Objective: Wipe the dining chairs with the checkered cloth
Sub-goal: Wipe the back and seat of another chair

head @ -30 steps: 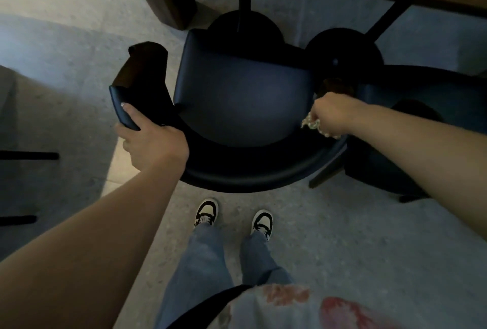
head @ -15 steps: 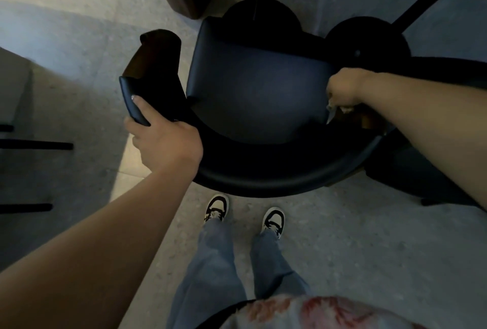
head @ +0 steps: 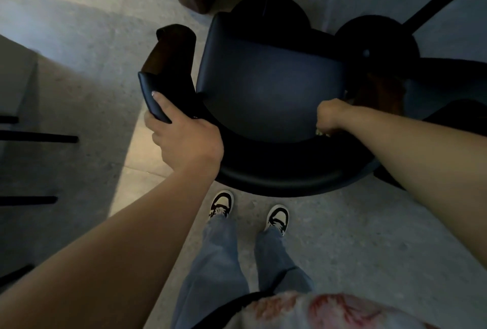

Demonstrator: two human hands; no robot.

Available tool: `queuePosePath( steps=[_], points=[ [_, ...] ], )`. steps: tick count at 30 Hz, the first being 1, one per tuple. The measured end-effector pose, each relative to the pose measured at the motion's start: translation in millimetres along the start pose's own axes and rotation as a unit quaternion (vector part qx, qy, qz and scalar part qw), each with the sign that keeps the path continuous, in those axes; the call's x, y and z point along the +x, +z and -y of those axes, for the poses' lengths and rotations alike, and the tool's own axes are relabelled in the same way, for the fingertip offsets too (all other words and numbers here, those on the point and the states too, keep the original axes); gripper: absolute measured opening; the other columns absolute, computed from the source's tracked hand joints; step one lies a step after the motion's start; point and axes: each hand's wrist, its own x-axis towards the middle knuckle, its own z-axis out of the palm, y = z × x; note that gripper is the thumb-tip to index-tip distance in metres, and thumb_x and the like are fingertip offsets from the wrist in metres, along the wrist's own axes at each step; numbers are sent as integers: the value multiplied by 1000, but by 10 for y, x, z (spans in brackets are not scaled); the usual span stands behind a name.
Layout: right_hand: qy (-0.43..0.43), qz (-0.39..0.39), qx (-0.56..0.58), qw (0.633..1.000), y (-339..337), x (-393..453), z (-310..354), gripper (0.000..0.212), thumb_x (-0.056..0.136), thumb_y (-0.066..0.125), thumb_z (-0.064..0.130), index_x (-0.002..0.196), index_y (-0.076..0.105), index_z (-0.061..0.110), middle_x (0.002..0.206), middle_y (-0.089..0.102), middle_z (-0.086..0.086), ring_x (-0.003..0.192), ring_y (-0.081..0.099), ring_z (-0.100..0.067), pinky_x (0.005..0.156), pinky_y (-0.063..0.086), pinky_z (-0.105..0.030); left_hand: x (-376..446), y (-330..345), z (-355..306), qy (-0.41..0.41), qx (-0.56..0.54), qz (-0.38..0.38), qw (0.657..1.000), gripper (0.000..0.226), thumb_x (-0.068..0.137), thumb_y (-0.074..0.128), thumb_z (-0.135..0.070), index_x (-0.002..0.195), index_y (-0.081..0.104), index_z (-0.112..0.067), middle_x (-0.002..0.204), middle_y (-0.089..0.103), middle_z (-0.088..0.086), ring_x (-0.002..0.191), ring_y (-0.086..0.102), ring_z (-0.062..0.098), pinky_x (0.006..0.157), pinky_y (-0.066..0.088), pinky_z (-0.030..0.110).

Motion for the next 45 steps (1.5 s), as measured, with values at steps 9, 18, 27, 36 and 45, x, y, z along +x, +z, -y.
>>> queuePosePath(
  steps=[9,18,27,36,45],
  points=[
    [-2,2,204,979,233,2,761,16,82,58,9,82,70,-1,78,70,-17,63,66,-26,50,46,-22,20,42,33,7,3,-5,1000,76,90,49,-26,153,6,-26,154,16,16,124,41,36,86,47,48],
    [-93,34,516,851,277,-136,1308,26,92,58,15,117,62,9,65,62,1,51,50,-10,47,41,-15,16,40,40,1,-10,6,1000,78,89,49,-25,152,5,-28,154,15,13,123,41,34,85,48,47],
    [-4,-43,590,806,-140,155,1709,20,89,63,20,95,72,3,54,57,-2,38,49,-12,41,39,-16,7,40,58,5,-33,10,999,79,89,51,-24,153,5,-27,155,14,12,125,40,33,87,47,48],
    [-170,-12,453,875,-142,181,2030,19,91,55,4,105,69,7,96,68,-15,83,66,-25,63,55,-34,16,53,72,6,-38,6,999,81,88,53,-23,152,5,-29,155,14,10,131,36,33,89,48,49],
    [-185,50,299,935,90,14,1439,44,80,45,-10,99,68,22,62,60,-6,36,52,-8,32,40,-17,4,35,40,-3,-13,4,1000,80,89,53,-25,152,4,-29,154,15,10,130,39,33,90,48,49]
  ],
)
